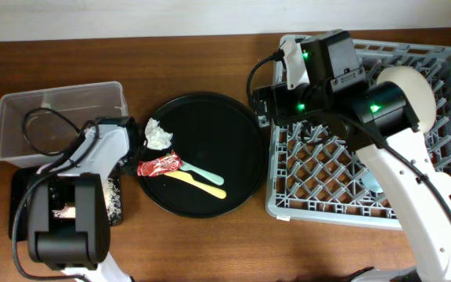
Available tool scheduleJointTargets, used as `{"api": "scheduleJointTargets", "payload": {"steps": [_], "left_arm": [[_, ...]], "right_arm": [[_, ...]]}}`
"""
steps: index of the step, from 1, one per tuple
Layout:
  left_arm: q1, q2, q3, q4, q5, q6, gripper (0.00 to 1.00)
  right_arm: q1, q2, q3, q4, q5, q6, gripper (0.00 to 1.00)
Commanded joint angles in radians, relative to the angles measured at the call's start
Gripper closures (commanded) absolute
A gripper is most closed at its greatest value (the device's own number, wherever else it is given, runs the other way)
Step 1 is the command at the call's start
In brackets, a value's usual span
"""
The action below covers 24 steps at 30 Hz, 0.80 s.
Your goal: Sort waste into correct bins and load items into the dishwasher rack
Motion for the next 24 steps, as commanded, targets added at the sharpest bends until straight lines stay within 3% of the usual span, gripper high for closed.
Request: {"api": "scheduleJointTargets", "payload": {"steps": [1, 5, 7, 8, 9, 11, 13, 15, 17, 18, 21, 24], "left_arm": [[-0.051, -0.053, 0.014, 0.009, -0.066, 0.000, 1.00], [-0.016, -0.053, 0.010, 0.002, -0.015, 0.033, 0.99], [-0.019, -0.060, 0.010, 0.101, -0.003, -0.023, 1.00], [-0.017, -0.059, 0.010, 0.082, 0.017, 0.076, 1.00], [-0.039, -0.064, 0.010, 0.027, -0.012, 0.093, 0.99], [-0.066, -0.079, 0.010, 0.083, -0.049, -0.016, 0.99], [-0.046, -0.076, 0.010, 0.026, -0.020, 0.026, 0.99], [-0.030, -0.082, 0.010, 0.073, -0.009, -0.059, 1.00], [0.000, -0.081, 0.015, 0.012, 0.032, 0.093, 1.00], [-0.023, -0.094, 0.023, -0.027, 0.016, 0.067, 1.00], [-0.037, -0.125, 0.023, 0.087, 0.026, -0.042, 1.00], [-0.020, -0.130, 0.023, 0.009, 0.049, 0.023, 1.00]], "right_arm": [[0.001, 0.001, 0.003, 0.003, -0.005, 0.001, 0.02], [0.001, 0.001, 0.003, -0.001, -0.005, 0.001, 0.02], [0.001, 0.001, 0.003, 0.000, -0.005, 0.001, 0.02], [0.001, 0.001, 0.003, -0.001, -0.005, 0.001, 0.02], [0.001, 0.001, 0.003, -0.001, -0.005, 0.001, 0.02], [0.001, 0.001, 0.003, -0.001, -0.005, 0.001, 0.02], [0.001, 0.001, 0.003, -0.001, -0.005, 0.001, 0.02], [0.001, 0.001, 0.003, 0.000, -0.005, 0.001, 0.02], [0.001, 0.001, 0.003, -0.001, -0.005, 0.001, 0.02], [0.001, 0.001, 0.003, 0.000, -0.005, 0.001, 0.02], [0.001, 0.001, 0.003, 0.000, -0.005, 0.001, 0.02], [0.001, 0.001, 0.003, -0.001, -0.005, 0.001, 0.02]]}}
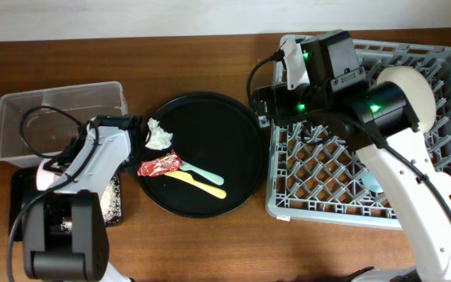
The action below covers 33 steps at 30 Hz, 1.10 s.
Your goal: Sort waste into correct bins and load items into the dishwasher rack
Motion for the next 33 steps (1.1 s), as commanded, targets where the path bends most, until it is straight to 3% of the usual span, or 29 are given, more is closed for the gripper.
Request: {"api": "scheduleJointTargets", "payload": {"steps": [1, 4, 7, 11, 16, 18, 21, 24, 33], "left_arm": [[0.016, -0.034, 0.013, -0.010, 0.019, 0.008, 1.00], [0.013, -0.037, 0.014, -0.059, -0.014, 0.021, 1.00], [0.006, -0.068, 0.014, 0.001, 0.000, -0.163, 0.99], [0.002, -0.081, 0.029, -0.016, 0.205, -0.120, 1.00], [-0.082, -0.172, 0.109, 0.013, 0.303, -0.120, 1.00], [-0.101, -0.212, 0.154, 0.030, 0.407, -0.119, 1.00], [-0.122, -0.284, 0.220, 0.113, 0.694, -0.101, 1.00], [-0.148, -0.355, 0.227, 0.280, 1.041, 0.000, 0.99], [-0.183, -0.218, 0.181, 0.433, 1.402, 0.029, 0.99]], "right_arm": [[0.001, 0.001, 0.003, 0.003, -0.005, 0.001, 0.02], [0.001, 0.001, 0.003, 0.003, -0.005, 0.002, 0.02], [0.001, 0.001, 0.003, 0.003, -0.005, 0.002, 0.02], [0.001, 0.001, 0.003, 0.003, -0.005, 0.001, 0.02], [0.001, 0.001, 0.003, 0.010, -0.005, 0.001, 0.02], [0.001, 0.001, 0.003, 0.010, -0.005, 0.001, 0.02], [0.001, 0.001, 0.003, 0.010, -0.005, 0.001, 0.02], [0.001, 0.001, 0.003, 0.013, -0.005, 0.001, 0.02], [-0.009, 0.000, 0.003, 0.007, 0.029, 0.017, 0.02]]}}
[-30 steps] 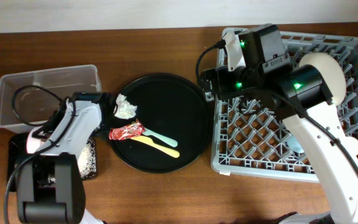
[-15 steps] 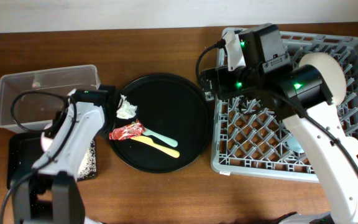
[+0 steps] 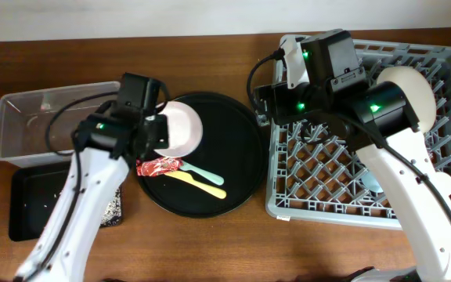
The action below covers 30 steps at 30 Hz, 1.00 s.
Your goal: Sort waste into correct bins and load items into the dishwasher rack
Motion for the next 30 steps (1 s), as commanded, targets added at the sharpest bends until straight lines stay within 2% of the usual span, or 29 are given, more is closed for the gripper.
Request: {"api": "scheduleJointTargets", "payload": {"steps": [1, 5, 9, 13, 14, 15, 18, 23, 26, 30], "left_arm": [[0.000, 0.118, -0.039, 0.070, 0.277, 0.059, 1.00], [-0.011, 0.271, -0.065, 0.179, 0.467, 0.144, 0.97], [-0.037, 0.365, -0.065, 0.224, 0.468, 0.149, 0.91], [-0.043, 0.393, -0.064, 0.239, 0.468, 0.149, 0.64], [-0.041, 0.391, -0.060, 0.238, 0.468, 0.149, 0.50], [-0.038, 0.386, -0.049, 0.232, 0.468, 0.149, 0.46], [0.002, 0.349, 0.029, 0.158, 0.457, 0.152, 0.40], [0.149, 0.242, 0.220, -0.045, 0.358, 0.152, 0.38], [0.254, 0.168, 0.311, -0.127, 0.355, 0.151, 0.36], [0.385, 0.046, 0.369, -0.179, 0.355, 0.151, 0.30]], "right_arm": [[-0.019, 0.001, 0.003, -0.004, 0.021, 0.032, 0.02], [-0.077, 0.001, 0.003, -0.018, 0.020, 0.046, 0.02], [-0.084, 0.002, 0.003, -0.056, 0.020, 0.045, 0.02], [-0.083, 0.021, -0.007, -0.086, 0.020, 0.042, 0.02], [-0.083, 0.033, -0.011, -0.091, 0.020, 0.042, 0.02], [-0.083, 0.048, -0.015, -0.098, 0.016, 0.042, 0.02], [-0.083, 0.105, -0.029, -0.115, -0.026, 0.042, 0.01], [-0.056, 0.218, -0.052, -0.115, -0.103, 0.039, 0.14], [-0.009, 0.302, -0.057, -0.112, -0.103, 0.012, 0.19], [0.071, 0.426, -0.057, -0.095, -0.102, -0.047, 0.20]]}}
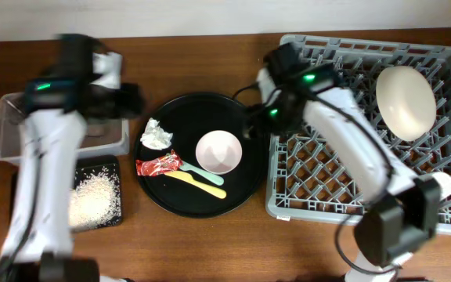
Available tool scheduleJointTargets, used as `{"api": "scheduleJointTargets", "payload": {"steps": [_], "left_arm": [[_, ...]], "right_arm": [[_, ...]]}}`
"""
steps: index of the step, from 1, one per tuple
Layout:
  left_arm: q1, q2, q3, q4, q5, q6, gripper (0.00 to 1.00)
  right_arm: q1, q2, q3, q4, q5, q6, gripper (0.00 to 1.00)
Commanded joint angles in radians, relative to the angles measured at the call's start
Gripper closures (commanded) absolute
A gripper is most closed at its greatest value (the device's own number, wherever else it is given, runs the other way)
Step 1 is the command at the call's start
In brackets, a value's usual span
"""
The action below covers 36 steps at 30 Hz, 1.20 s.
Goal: Sort waste into correct bins and load items into the dishwasher rack
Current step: 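Grasp the pink bowl on the round tray with the right gripper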
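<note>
A white bowl (218, 152) stands upright in the middle of the round black tray (241, 188). On the tray's left lie crumpled white paper (156, 135), a red wrapper (156, 165), a green spoon (203, 173) and a yellow utensil (198, 185). My left gripper (131, 100) is blurred above the clear bin's right end, apart from the bowl, and looks open and empty. At the tray's right rim, beside the rack's left edge, my right gripper (251, 125) shows dark against the dark tray, so its jaws are unclear.
The grey dishwasher rack (327, 188) fills the right side, with a large cream plate (404, 100) at its back and a white cup (442, 185) at its right. A clear plastic bin (22, 133) sits far left. In front of it is a black bin (22, 227) holding rice (92, 196).
The white bowl left my left gripper and now sits in the tray's middle. The left arm has moved back to the upper left. The right arm has come down to the tray's right rim.
My left arm was first low over the black bin, where rice showed beside it, and stayed there a moment later. Then it held the white bowl over the tray's upper left. Now the bowl rests on the tray and both arms have shifted.
</note>
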Motion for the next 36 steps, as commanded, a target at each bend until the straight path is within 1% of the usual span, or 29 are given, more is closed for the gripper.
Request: {"api": "scheduleJointTargets", "payload": {"steps": [1, 2, 5, 7, 10, 11, 14, 17, 18, 19, 20, 21, 23, 25, 26, 30, 36], "left_arm": [[0.105, -0.142, 0.045, -0.037, -0.012, 0.010, 0.25], [0.127, -0.177, 0.045, -0.045, -0.012, 0.010, 0.01], [0.161, -0.270, 0.045, -0.074, -0.013, 0.010, 0.01], [0.162, -0.306, 0.045, -0.087, -0.013, 0.011, 0.01], [0.162, -0.344, 0.045, -0.090, -0.013, 0.010, 0.01], [0.162, -0.350, 0.045, -0.090, -0.013, 0.010, 0.01], [0.162, -0.352, 0.045, -0.085, -0.012, 0.010, 0.01], [0.162, -0.351, 0.045, -0.095, -0.013, 0.010, 0.01], [0.162, -0.351, 0.045, -0.098, -0.013, 0.010, 0.01], [0.162, -0.351, 0.045, -0.098, -0.013, 0.010, 0.01], [0.162, -0.351, 0.045, -0.098, -0.013, 0.010, 0.01], [0.162, -0.351, 0.045, -0.099, -0.013, 0.010, 0.01], [0.162, -0.351, 0.045, -0.106, -0.013, 0.010, 0.01], [0.162, -0.351, 0.045, -0.114, -0.013, 0.010, 0.01], [0.162, -0.351, 0.045, -0.117, -0.013, 0.010, 0.01], [0.162, -0.351, 0.045, -0.117, -0.013, 0.010, 0.01], [0.162, -0.351, 0.045, -0.117, -0.013, 0.010, 0.01]], "right_arm": [[0.083, 0.109, -0.008, 0.012, -0.016, -0.069, 0.20], [0.102, 0.141, -0.008, 0.018, 0.000, -0.079, 0.21], [0.148, 0.222, -0.007, 0.030, 0.117, -0.079, 0.27], [0.164, 0.251, -0.008, 0.045, 0.163, -0.079, 0.26], [0.173, 0.276, -0.008, 0.084, 0.164, -0.079, 0.27], [0.173, 0.278, -0.008, 0.095, 0.164, -0.079, 0.30], [0.173, 0.279, -0.008, 0.117, 0.164, -0.079, 0.44], [0.172, 0.279, -0.008, 0.142, 0.165, -0.079, 0.50], [0.172, 0.279, -0.008, 0.151, 0.168, -0.079, 0.55], [0.172, 0.279, -0.008, 0.156, 0.168, -0.079, 0.58], [0.172, 0.279, -0.008, 0.159, 0.168, -0.079, 0.64], [0.172, 0.279, -0.008, 0.160, 0.168, -0.079, 0.69], [0.172, 0.279, -0.008, 0.160, 0.173, -0.079, 0.83], [0.172, 0.279, -0.008, 0.159, 0.194, -0.079, 0.93], [0.172, 0.278, -0.007, 0.158, 0.204, -0.079, 0.96], [0.172, 0.257, 0.010, 0.139, 0.225, -0.078, 0.96], [0.172, 0.137, 0.095, 0.065, 0.257, -0.078, 0.96]]}}
